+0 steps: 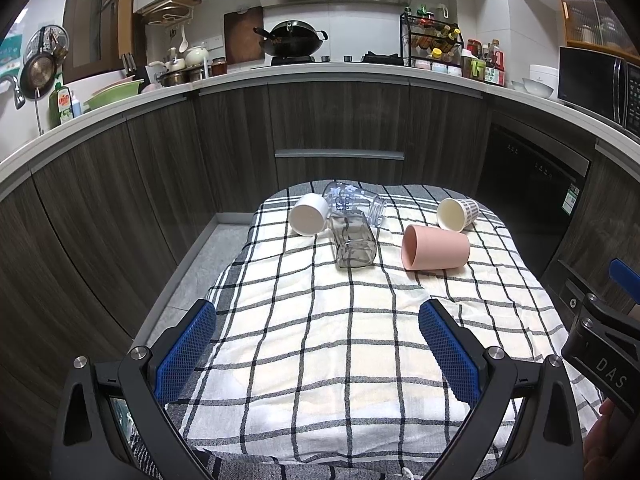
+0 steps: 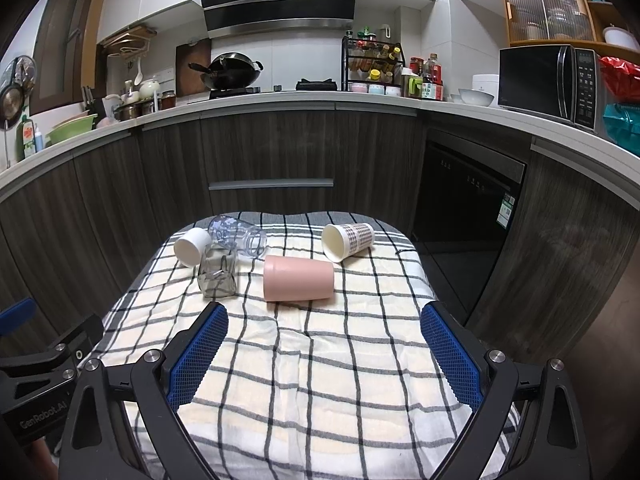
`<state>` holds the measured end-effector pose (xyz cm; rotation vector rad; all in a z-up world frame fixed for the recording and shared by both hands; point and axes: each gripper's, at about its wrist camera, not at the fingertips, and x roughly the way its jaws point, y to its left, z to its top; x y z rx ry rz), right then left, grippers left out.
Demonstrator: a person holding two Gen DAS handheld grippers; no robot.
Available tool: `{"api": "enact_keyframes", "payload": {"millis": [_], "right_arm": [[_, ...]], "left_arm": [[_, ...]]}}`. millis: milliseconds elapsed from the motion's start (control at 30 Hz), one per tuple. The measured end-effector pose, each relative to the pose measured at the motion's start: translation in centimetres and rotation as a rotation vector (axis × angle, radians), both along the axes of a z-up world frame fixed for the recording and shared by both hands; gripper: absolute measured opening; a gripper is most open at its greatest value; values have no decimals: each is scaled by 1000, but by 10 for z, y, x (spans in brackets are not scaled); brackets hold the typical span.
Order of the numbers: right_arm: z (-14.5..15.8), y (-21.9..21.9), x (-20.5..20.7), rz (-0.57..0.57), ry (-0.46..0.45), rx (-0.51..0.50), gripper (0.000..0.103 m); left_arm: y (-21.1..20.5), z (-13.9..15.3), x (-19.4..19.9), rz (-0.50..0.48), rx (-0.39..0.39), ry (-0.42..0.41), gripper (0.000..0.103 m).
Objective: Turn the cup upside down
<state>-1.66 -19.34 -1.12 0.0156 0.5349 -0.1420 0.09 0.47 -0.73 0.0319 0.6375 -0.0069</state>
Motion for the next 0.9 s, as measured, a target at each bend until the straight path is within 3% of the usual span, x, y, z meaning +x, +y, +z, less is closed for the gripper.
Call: {"api": "enact_keyframes", "payload": {"millis": [900], "right_arm": [[-7, -2, 1, -13, -8, 4, 97]], "left_arm": [[-8, -9, 3, -26, 2, 27, 103]]}}
